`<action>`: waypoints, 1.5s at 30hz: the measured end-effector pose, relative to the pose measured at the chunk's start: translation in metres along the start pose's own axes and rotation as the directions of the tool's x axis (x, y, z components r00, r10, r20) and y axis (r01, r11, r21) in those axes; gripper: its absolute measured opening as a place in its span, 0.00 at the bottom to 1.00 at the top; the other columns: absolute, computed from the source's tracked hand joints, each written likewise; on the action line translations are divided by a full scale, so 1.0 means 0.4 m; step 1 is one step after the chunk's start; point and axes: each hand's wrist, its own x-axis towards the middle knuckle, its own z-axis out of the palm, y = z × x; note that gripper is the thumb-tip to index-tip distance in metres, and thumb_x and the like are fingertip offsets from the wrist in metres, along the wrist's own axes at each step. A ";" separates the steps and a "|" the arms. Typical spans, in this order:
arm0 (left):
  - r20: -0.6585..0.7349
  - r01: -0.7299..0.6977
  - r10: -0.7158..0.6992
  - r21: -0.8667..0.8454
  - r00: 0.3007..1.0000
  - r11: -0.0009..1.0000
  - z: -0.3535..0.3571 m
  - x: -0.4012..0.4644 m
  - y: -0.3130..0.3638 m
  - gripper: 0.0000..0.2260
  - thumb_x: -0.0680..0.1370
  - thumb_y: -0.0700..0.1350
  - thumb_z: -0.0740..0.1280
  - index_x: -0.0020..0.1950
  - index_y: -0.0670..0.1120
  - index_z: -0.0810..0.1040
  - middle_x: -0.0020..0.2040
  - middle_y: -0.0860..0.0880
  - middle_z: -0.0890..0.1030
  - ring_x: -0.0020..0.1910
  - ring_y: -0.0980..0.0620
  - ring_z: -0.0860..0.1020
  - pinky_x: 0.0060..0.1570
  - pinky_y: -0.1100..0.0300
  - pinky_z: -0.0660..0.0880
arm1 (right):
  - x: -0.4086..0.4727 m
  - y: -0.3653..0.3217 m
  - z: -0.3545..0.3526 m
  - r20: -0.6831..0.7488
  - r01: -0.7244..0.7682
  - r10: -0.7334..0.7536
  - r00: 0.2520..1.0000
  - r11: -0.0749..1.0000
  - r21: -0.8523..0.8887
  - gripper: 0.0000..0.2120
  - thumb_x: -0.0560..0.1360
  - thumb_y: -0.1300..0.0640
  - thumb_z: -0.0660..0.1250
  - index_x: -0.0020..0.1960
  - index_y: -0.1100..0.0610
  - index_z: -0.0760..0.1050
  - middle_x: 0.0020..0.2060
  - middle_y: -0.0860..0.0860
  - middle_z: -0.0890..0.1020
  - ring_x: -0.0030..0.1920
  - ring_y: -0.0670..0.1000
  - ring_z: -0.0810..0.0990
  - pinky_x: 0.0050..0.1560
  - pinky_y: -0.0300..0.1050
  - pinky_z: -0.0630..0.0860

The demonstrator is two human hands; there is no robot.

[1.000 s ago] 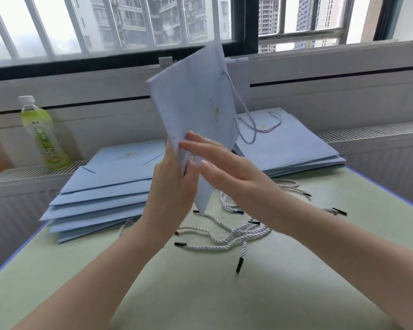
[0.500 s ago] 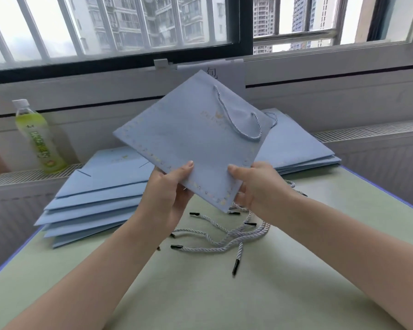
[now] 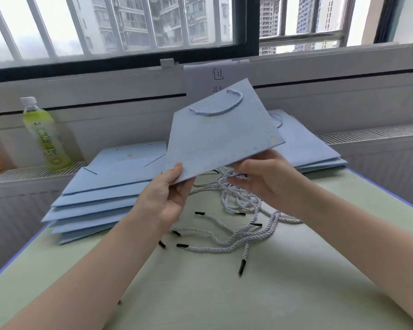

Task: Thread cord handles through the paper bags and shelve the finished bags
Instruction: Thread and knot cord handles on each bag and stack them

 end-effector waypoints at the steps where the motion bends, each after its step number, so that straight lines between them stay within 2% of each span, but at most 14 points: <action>1: 0.045 0.009 -0.012 0.064 0.999 0.998 0.003 -0.007 -0.006 0.02 0.78 0.36 0.63 0.46 0.39 0.75 0.36 0.44 0.84 0.33 0.52 0.83 0.36 0.60 0.81 | -0.009 0.014 0.007 0.066 -0.033 0.039 0.997 0.996 -0.089 0.13 0.73 0.69 0.65 0.56 0.59 0.76 0.49 0.53 0.83 0.51 0.51 0.81 0.46 0.43 0.80; 6: 0.170 -0.135 0.042 0.583 0.985 0.801 0.006 -0.029 -0.014 0.08 0.80 0.47 0.63 0.50 0.42 0.77 0.39 0.47 0.83 0.34 0.54 0.81 0.31 0.65 0.77 | -0.024 0.055 0.036 0.029 -0.109 0.110 0.994 0.994 -0.029 0.08 0.78 0.61 0.62 0.51 0.63 0.78 0.44 0.54 0.84 0.45 0.50 0.84 0.37 0.38 0.77; 9: 0.363 -0.428 0.340 0.893 0.868 0.141 -0.020 -0.014 -0.018 0.17 0.81 0.52 0.59 0.50 0.39 0.77 0.42 0.44 0.82 0.40 0.49 0.81 0.42 0.54 0.78 | -0.015 0.041 0.041 -0.160 -0.072 0.084 0.984 0.994 0.079 0.08 0.78 0.66 0.60 0.41 0.64 0.72 0.35 0.56 0.81 0.36 0.49 0.84 0.28 0.36 0.75; 11: 0.558 -0.443 0.415 0.827 0.719 -0.346 -0.038 -0.009 -0.018 0.17 0.81 0.52 0.56 0.54 0.42 0.78 0.48 0.45 0.82 0.49 0.46 0.79 0.49 0.50 0.74 | 0.000 0.027 0.022 -0.312 -0.013 0.021 0.950 1.000 0.026 0.06 0.79 0.67 0.60 0.43 0.64 0.70 0.36 0.58 0.79 0.32 0.48 0.83 0.27 0.35 0.75; 13: 0.682 -0.404 0.374 0.697 0.628 -0.592 -0.049 0.000 -0.013 0.19 0.80 0.52 0.53 0.56 0.43 0.78 0.50 0.45 0.80 0.52 0.43 0.77 0.50 0.50 0.71 | 0.015 0.008 -0.013 -0.467 0.018 -0.019 0.884 1.000 -0.008 0.08 0.79 0.66 0.59 0.41 0.64 0.69 0.32 0.56 0.78 0.27 0.46 0.80 0.27 0.35 0.76; 22: 0.450 -0.081 0.340 0.691 0.826 -0.718 -0.078 0.025 -0.006 0.17 0.80 0.47 0.57 0.69 0.46 0.67 0.63 0.45 0.72 0.63 0.43 0.66 0.58 0.51 0.64 | 0.056 0.004 -0.141 -0.702 -0.008 0.004 0.712 1.000 -0.002 0.10 0.79 0.67 0.59 0.39 0.62 0.65 0.37 0.55 0.71 0.34 0.50 0.78 0.36 0.38 0.80; 25: 0.400 -0.063 0.319 0.702 0.859 -0.710 -0.083 0.030 -0.005 0.18 0.80 0.47 0.56 0.70 0.47 0.65 0.64 0.45 0.70 0.63 0.43 0.66 0.60 0.51 0.64 | 0.061 0.008 -0.153 -0.721 -0.025 0.063 0.691 0.998 0.064 0.11 0.79 0.69 0.59 0.38 0.63 0.66 0.37 0.54 0.71 0.34 0.51 0.78 0.52 0.44 0.80; 29: 0.403 -0.073 0.310 0.701 0.861 -0.709 -0.086 0.032 -0.009 0.18 0.80 0.48 0.56 0.70 0.47 0.65 0.64 0.45 0.69 0.63 0.44 0.66 0.61 0.51 0.64 | 0.064 0.012 -0.176 -0.712 0.019 0.101 0.695 0.987 0.159 0.12 0.77 0.72 0.58 0.36 0.64 0.65 0.35 0.55 0.70 0.35 0.52 0.78 0.52 0.44 0.79; 31: 0.404 -0.077 0.307 0.702 0.862 -0.708 -0.087 0.034 -0.012 0.18 0.80 0.48 0.56 0.70 0.47 0.65 0.64 0.45 0.69 0.64 0.44 0.66 0.62 0.51 0.63 | 0.064 0.017 -0.186 -0.692 0.021 0.088 0.716 0.989 0.148 0.05 0.76 0.73 0.58 0.46 0.67 0.70 0.38 0.58 0.73 0.38 0.51 0.79 0.41 0.40 0.81; 33: 0.402 -0.073 0.309 0.702 0.862 -0.709 -0.087 0.034 -0.012 0.18 0.80 0.48 0.56 0.69 0.47 0.65 0.64 0.46 0.69 0.64 0.44 0.66 0.61 0.52 0.63 | 0.067 0.021 -0.187 -0.722 0.045 0.064 0.689 0.991 0.130 0.13 0.76 0.74 0.58 0.60 0.71 0.68 0.44 0.67 0.76 0.47 0.52 0.82 0.49 0.39 0.79; 35: 0.415 -0.079 0.319 0.703 0.852 -0.707 -0.086 0.035 -0.010 0.17 0.80 0.47 0.57 0.68 0.46 0.66 0.63 0.45 0.70 0.63 0.44 0.66 0.60 0.51 0.64 | 0.069 0.018 -0.171 -0.749 0.051 0.051 0.661 0.992 0.112 0.08 0.76 0.74 0.57 0.55 0.70 0.69 0.45 0.68 0.75 0.50 0.55 0.82 0.58 0.44 0.76; 39: 0.462 -0.061 0.389 0.702 0.797 -0.709 -0.094 0.044 0.023 0.17 0.80 0.48 0.58 0.69 0.46 0.67 0.64 0.45 0.72 0.64 0.44 0.67 0.59 0.51 0.64 | 0.051 0.028 -0.095 -0.615 -0.104 -0.029 0.788 0.978 -0.180 0.05 0.79 0.68 0.55 0.49 0.63 0.69 0.40 0.56 0.75 0.39 0.52 0.79 0.45 0.46 0.80; 41: 0.399 -0.001 0.389 0.699 0.830 -0.715 -0.112 0.056 0.042 0.22 0.80 0.55 0.57 0.71 0.46 0.64 0.68 0.45 0.69 0.68 0.45 0.63 0.63 0.49 0.62 | 0.036 0.051 -0.058 -0.418 -0.166 -0.085 0.905 0.832 -0.529 0.05 0.79 0.64 0.58 0.53 0.60 0.70 0.43 0.55 0.77 0.42 0.53 0.79 0.47 0.48 0.79; 45: 0.290 0.058 0.354 0.696 0.889 -0.716 -0.137 0.072 0.049 0.25 0.79 0.61 0.55 0.70 0.47 0.65 0.68 0.46 0.69 0.69 0.46 0.63 0.66 0.49 0.59 | 0.010 0.114 -0.018 -0.006 -0.003 -0.022 1.000 0.146 -0.989 0.15 0.79 0.50 0.60 0.63 0.54 0.68 0.58 0.51 0.73 0.60 0.51 0.71 0.60 0.47 0.68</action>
